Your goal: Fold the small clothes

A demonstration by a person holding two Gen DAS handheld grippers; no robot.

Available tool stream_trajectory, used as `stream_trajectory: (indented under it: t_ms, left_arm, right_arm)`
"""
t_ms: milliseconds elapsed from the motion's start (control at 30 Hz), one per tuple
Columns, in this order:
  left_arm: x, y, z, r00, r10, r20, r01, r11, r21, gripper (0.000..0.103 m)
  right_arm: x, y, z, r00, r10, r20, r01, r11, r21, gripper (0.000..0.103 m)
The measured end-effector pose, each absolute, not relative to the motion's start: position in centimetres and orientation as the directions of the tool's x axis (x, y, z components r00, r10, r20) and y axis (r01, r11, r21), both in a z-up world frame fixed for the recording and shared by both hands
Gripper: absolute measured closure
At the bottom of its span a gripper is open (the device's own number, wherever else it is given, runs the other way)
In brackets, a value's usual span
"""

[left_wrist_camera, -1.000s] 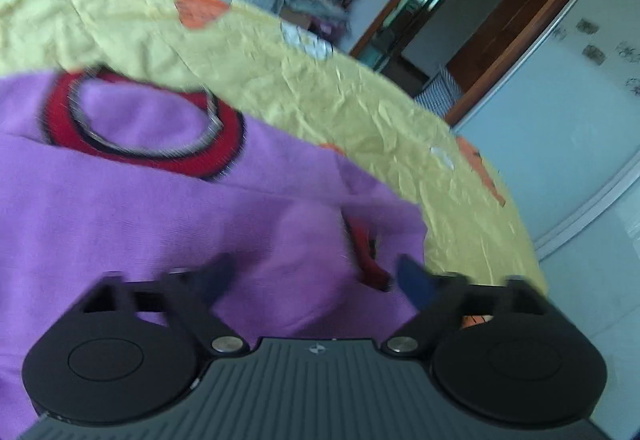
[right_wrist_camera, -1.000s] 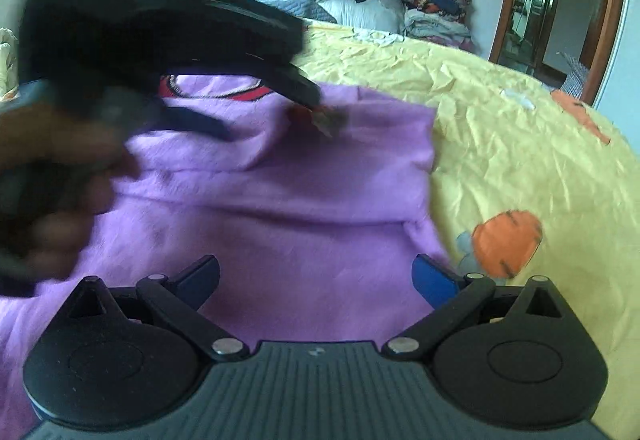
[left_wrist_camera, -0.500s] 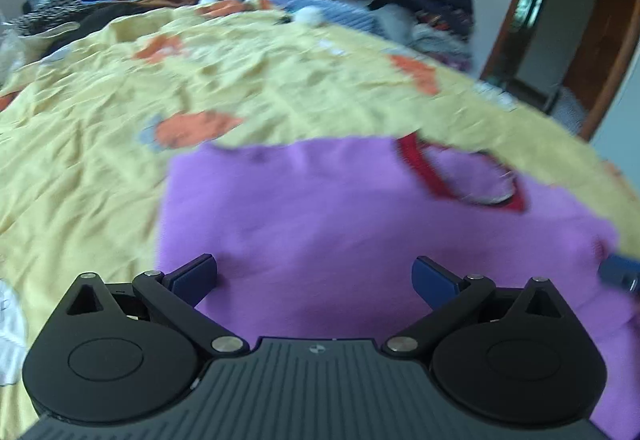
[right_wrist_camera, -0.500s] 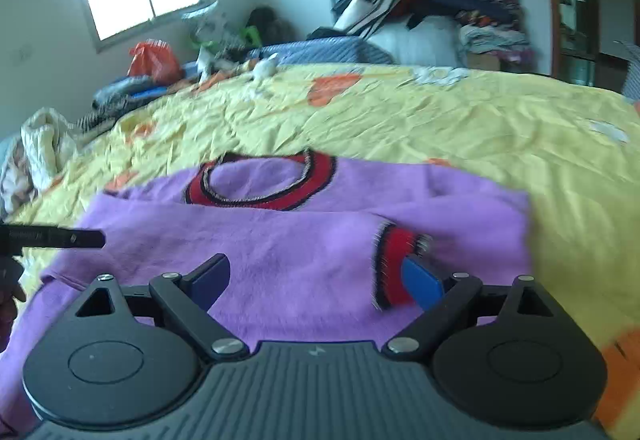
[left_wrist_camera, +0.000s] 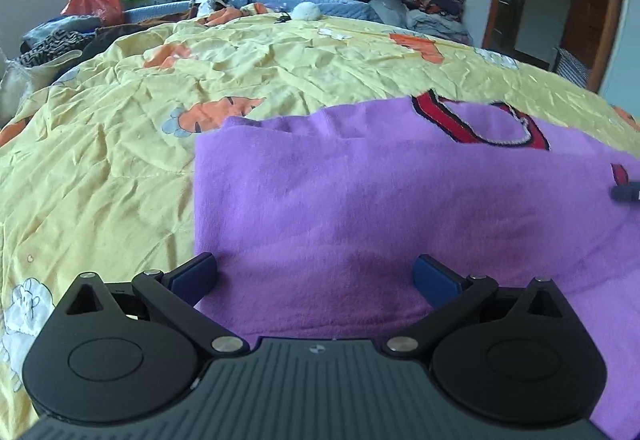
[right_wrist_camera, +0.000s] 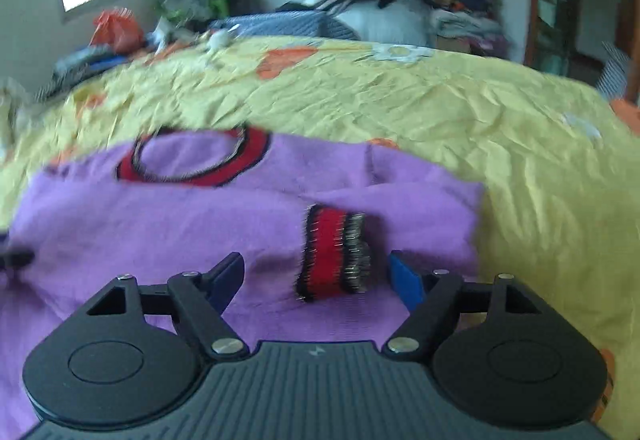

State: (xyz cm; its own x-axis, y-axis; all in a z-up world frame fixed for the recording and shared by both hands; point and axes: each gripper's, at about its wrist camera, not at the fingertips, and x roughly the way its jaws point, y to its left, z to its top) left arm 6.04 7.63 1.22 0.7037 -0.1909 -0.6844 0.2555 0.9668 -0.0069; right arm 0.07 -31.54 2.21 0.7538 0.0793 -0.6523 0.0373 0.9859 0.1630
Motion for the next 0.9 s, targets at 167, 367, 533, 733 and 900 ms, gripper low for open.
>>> stream_trajectory:
  t_ms: [167,367,533,733,900]
  left_arm:
    - [5.9,8.9,1.1,0.691,-0.203,-0.694,0.253,0.967,-0.031,0.0]
    - [5.5,10.2,1.2,0.671,-0.217,-0.709,0.263,0.964,-0.046,0.0]
    - [4.7,10.7,1.1,0.669,-0.205,-0.715,0.272,0.962,-0.02,0.0]
    - [3.6,10.8,1.4,0.672,-0.158,-0.723,0.199,0.98,-0.029,0.0]
    - [1.6,10.5,1.3,0.68,-0.103,-0.726,0.145,0.989,-0.004,0.0]
  right_arm:
    - [2.0,-33.1,2.0,0.743,0.132,-0.656,0.048,0.967,0.249,0.03]
    - [1.3,-32.6,2.9,0.713,0.076,-0.697,0.055,0.985,0.163,0.098]
    - [-0.8,-32.5,2.4,0.72,0.005,-0.694,0.075,0.994,0.085,0.099]
    - [-3.5,-31.1,2.7,0.699,0.014,-0.715,0.03,0.998,0.049,0.097]
    - [-7.0,-29.0,2.5,0.714,-0.015,-0.7,0.016,1.0,-0.005,0.096]
